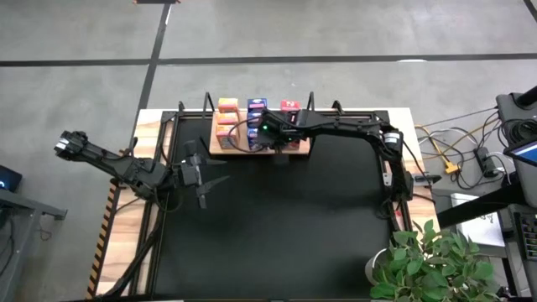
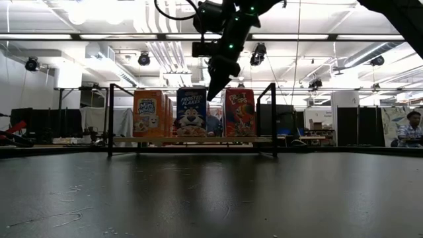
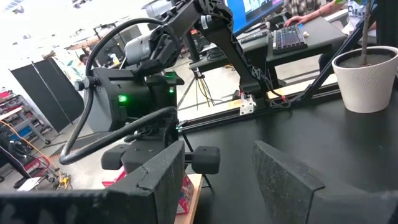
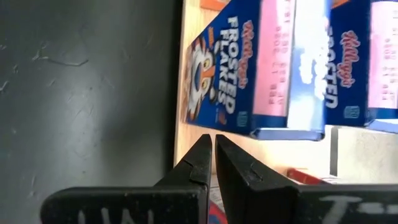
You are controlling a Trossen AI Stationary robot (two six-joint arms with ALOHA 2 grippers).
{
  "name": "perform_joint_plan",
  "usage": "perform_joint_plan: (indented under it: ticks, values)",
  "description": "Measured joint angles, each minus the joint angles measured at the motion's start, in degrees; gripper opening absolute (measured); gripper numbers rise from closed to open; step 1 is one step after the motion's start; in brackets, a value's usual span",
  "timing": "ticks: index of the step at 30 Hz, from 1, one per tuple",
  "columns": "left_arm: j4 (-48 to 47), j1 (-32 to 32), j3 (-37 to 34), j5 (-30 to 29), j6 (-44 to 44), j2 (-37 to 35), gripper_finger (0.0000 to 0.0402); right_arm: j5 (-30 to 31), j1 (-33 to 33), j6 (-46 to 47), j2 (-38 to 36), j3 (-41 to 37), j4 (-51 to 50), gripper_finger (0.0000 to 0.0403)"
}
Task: Stack cereal on shelf
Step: Put the blue cereal box on the shelf aligned with other blue cereal boxes
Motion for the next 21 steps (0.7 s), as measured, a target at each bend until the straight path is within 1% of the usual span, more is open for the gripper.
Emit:
perform_joint_plan:
  ticks: [9,14,17,21]
  values:
    - [0.0,0.0,0.0,0.0,0.0,0.0,0.0173,0.9,0.0,-0.7,0.0,0.0,2.2,0.0012]
    - [0.0,0.0,0.0,0.0,0.0,0.0,0.0173,1.3,0.0,-0.8,0.0,0.0,1.7,0.0012]
    - [0.0,0.0,0.0,0.0,0.0,0.0,0.0173,3.6,0.0,-1.5,0.0,0.0,1.7,0.0012]
    - [-0.1,0.0,0.0,0.0,0.0,0.0,0.0173,3.9,0.0,-1.1,0.0,0.2,-1.1,0.0012]
